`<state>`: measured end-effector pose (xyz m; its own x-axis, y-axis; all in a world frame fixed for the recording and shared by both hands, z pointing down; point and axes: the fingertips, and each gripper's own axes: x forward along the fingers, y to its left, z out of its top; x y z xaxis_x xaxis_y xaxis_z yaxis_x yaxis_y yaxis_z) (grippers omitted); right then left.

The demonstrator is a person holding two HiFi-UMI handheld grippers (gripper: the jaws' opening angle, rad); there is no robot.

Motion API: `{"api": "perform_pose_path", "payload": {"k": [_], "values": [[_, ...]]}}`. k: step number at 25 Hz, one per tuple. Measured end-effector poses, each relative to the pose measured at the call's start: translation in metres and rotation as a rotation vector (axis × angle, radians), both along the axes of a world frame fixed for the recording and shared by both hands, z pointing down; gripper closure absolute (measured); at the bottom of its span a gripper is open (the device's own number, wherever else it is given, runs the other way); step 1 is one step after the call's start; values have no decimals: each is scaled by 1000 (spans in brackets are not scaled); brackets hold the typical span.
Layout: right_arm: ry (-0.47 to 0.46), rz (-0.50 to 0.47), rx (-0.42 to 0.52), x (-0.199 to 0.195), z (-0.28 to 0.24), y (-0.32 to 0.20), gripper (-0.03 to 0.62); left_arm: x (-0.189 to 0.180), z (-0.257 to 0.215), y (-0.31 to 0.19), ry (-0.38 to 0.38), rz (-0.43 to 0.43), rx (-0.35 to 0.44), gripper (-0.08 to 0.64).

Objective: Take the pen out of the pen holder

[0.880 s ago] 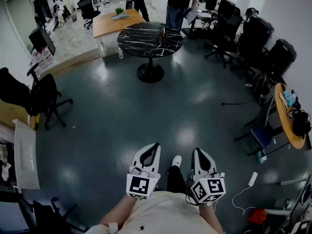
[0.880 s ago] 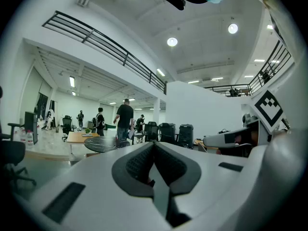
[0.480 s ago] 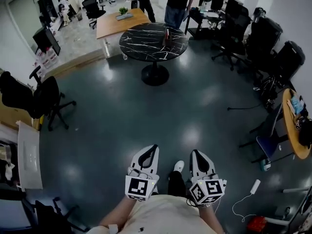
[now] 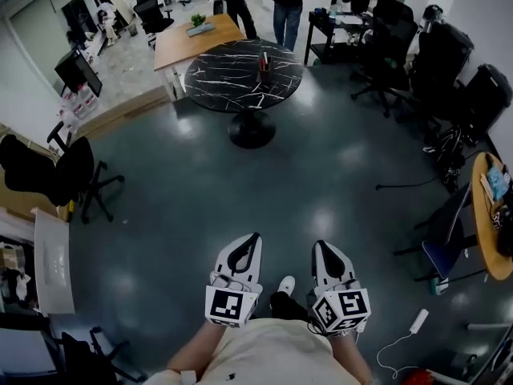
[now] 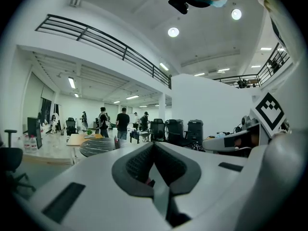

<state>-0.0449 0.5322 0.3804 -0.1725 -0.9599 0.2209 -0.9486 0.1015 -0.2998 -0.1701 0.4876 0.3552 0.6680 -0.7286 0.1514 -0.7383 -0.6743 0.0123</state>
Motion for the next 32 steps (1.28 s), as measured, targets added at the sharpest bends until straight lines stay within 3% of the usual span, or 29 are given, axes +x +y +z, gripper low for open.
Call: {"api": "perform_pose_path", "payload": {"k": [9, 12, 18, 27, 32], "values": [[-25, 0, 3, 70, 6, -37, 575, 70, 4, -33, -20, 5, 7, 548], [-19, 17, -12, 84, 14, -47, 574, 85, 8, -51, 9, 3, 20, 548], [-1, 43, -33, 101, 19, -80, 575, 102, 14, -90, -7, 33, -8, 548], [42, 62, -52, 114, 18, -198, 574, 116, 6, -214, 102, 46, 38, 548], [66, 62, -34, 102, 10, -278, 575, 110, 10, -287, 99, 63, 59, 548]]}}
